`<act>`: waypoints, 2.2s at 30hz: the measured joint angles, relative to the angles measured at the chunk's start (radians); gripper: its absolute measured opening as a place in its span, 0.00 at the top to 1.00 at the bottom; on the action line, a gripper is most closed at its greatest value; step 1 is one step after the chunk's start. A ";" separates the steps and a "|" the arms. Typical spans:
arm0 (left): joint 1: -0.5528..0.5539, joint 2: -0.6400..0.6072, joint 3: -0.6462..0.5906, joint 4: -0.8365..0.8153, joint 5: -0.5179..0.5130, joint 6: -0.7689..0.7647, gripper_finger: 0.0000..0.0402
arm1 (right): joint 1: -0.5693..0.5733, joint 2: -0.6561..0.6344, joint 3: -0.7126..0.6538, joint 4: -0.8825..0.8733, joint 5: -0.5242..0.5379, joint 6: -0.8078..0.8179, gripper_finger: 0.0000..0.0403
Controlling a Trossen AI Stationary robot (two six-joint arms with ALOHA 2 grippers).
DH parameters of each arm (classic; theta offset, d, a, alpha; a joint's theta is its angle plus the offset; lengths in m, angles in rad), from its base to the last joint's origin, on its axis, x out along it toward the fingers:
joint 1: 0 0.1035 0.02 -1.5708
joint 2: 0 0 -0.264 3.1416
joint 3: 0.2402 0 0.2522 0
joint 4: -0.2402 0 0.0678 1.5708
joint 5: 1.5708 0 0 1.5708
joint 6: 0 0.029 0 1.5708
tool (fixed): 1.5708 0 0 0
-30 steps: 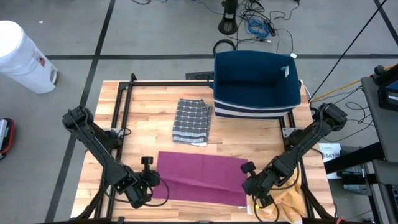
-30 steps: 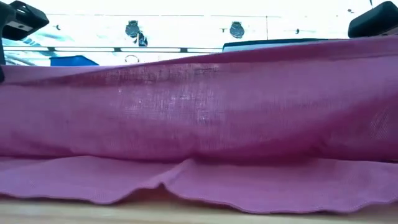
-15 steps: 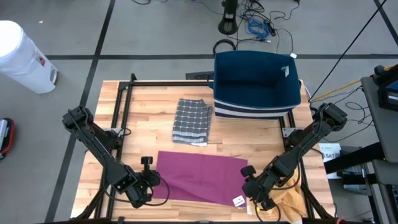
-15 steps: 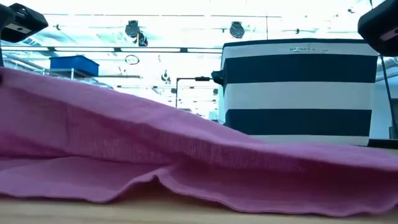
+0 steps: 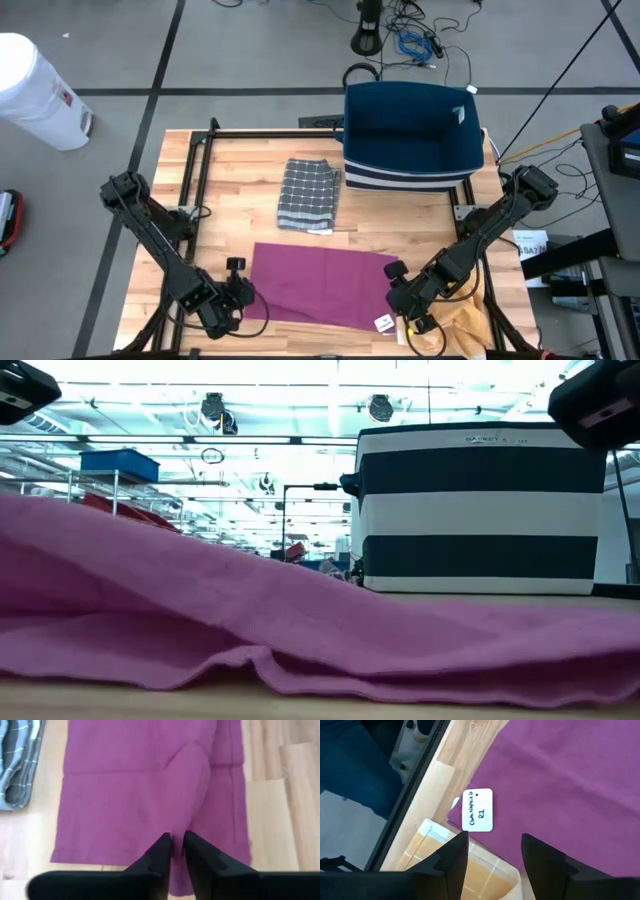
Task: Fold towel
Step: Fold the pink towel
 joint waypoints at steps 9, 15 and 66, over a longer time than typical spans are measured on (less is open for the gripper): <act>-0.044 0.000 0.000 0.037 0.000 -0.031 0.70 | -0.040 0.000 0.000 -0.022 0.028 -0.044 0.58; -0.047 0.000 0.000 -0.004 -0.057 -0.047 0.68 | -0.067 0.000 0.000 -0.078 0.070 -0.052 0.58; -0.040 0.153 -0.002 0.043 -0.008 -0.498 0.68 | -0.526 0.161 0.000 0.354 -0.242 -0.511 0.58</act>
